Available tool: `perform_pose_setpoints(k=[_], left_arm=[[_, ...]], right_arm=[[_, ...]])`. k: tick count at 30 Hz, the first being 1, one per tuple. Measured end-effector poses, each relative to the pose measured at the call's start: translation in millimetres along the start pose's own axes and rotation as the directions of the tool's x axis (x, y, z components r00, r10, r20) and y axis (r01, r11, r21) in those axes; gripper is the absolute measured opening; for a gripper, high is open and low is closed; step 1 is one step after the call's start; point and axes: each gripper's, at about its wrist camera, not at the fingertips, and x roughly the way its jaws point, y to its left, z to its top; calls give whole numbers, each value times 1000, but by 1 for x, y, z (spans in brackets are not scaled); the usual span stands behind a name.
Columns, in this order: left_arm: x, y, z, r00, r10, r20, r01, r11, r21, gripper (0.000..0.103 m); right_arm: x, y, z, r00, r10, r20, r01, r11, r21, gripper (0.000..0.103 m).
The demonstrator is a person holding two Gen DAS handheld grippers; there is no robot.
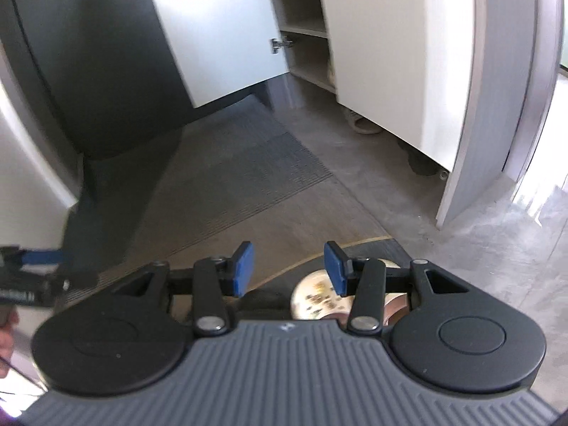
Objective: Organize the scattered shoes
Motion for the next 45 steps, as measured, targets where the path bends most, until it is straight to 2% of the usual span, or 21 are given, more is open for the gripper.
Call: perform_pose_setpoints(k=[2,5,6,8,9,13,17,19,22,24,26,29,33,37,40,45], left_arm=[[-68,-11,39,997,6,77,-9,999,45,101],[-133,-23,78,992,27,123,-41,992,116,101],[-145,-24,85,992,22,126,-38,991,125,101],[-194,-32,120,994,4,110,-23,985,172,101],[-210,-35,134,995,0,103,-19,982,186,101],[-267,-51,192,996,-64,61,48,971,234,102],[-304,-73,241,995,-80,67,59,963,262,102],[-309,-83,258,995,-73,61,56,968,245,102],[-309,-94,284,996,-55,76,38,976,215,102],[-307,-102,302,996,-16,86,-1,981,196,102],[-305,-110,318,997,-14,80,0,985,170,102],[-304,-120,343,994,-50,93,34,985,167,102],[-307,-132,369,990,-64,129,37,978,207,102],[-302,-130,403,982,-136,129,108,973,205,102],[-288,-123,426,978,-164,125,133,964,229,102],[-243,-106,466,976,-188,109,150,946,287,102]], right_arm=[[-39,19,29,999,-28,-22,28,1000,11,47],[-95,40,72,998,-45,-52,51,992,112,47],[-107,44,81,997,-52,-53,59,989,135,48],[-155,59,112,994,-87,-67,98,978,184,63],[-173,65,124,993,-92,-77,106,973,203,67],[-232,79,169,996,-57,-73,70,977,201,85],[-268,78,212,998,-14,-64,25,985,171,85],[-279,71,233,999,7,-51,2,986,168,85],[-289,60,254,1000,-12,-27,15,991,133,85],[-291,51,264,1000,-10,-17,12,989,147,85],[-292,40,281,1000,10,-19,-6,984,176,85],[-287,31,299,1000,25,-14,-22,984,179,85],[-276,21,330,999,37,22,-40,988,152,85],[-270,17,349,997,15,74,-28,984,175,85],[-264,21,356,997,-7,82,-9,983,186,85],[-233,37,372,996,-76,41,65,974,218,85]])
